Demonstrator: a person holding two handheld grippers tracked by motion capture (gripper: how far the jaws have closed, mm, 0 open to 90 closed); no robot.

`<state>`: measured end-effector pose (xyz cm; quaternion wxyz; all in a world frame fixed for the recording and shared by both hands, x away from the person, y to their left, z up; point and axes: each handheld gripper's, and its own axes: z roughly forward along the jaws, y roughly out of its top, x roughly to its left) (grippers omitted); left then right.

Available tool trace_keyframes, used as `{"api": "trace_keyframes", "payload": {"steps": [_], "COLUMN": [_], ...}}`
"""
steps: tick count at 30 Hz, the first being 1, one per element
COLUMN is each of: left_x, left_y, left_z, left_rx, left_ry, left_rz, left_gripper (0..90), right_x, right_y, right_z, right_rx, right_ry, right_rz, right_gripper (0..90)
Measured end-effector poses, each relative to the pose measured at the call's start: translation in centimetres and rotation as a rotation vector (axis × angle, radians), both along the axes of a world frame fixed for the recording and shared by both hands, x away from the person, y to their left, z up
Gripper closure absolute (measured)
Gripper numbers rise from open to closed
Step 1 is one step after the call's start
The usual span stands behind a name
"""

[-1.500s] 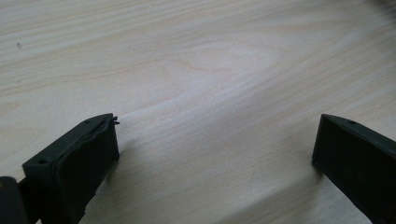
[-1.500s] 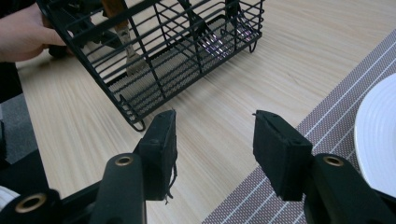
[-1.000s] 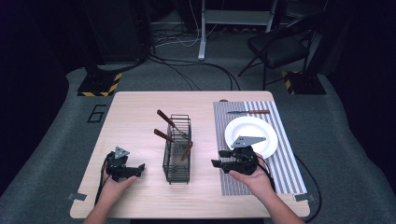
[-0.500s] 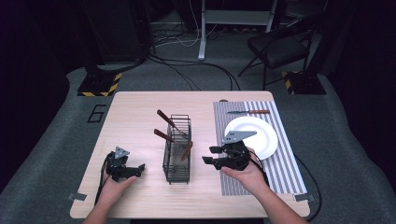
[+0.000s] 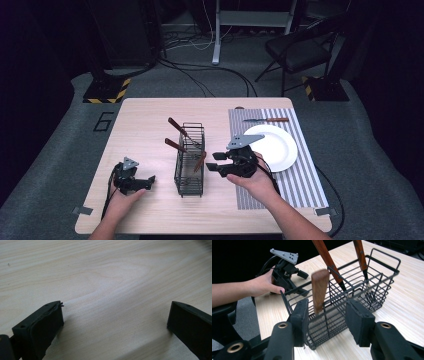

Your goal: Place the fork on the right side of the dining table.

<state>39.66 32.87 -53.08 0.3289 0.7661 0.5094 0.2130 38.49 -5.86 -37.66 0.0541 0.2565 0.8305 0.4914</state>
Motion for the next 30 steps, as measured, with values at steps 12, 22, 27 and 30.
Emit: {"api": "trace_keyframes", "payload": {"steps": [12, 22, 27, 30], "left_x": [0.0, 0.0, 0.0, 0.0], "left_y": [0.0, 0.0, 0.0, 0.0], "left_z": [0.0, 0.0, 0.0, 0.0], "left_rx": [-0.001, 0.001, 0.001, 0.001], "left_ry": [-0.001, -0.001, -0.001, -0.001], "left_rz": [-0.004, -0.007, -0.008, -0.008], "left_gripper": [0.2, 0.2, 0.2, 0.2], "right_x": [0.4, 0.4, 0.5, 0.4], "right_y": [1.4, 2.2, 2.2, 2.1], "right_z": [0.9, 1.6, 1.6, 1.6], "right_rx": [0.014, 0.008, 0.001, 0.002], "right_ry": [-0.005, -0.027, -0.029, -0.022], "right_rz": [0.02, 0.026, 0.029, 0.027], "right_gripper": [59.3, 66.6, 67.2, 67.1]}}
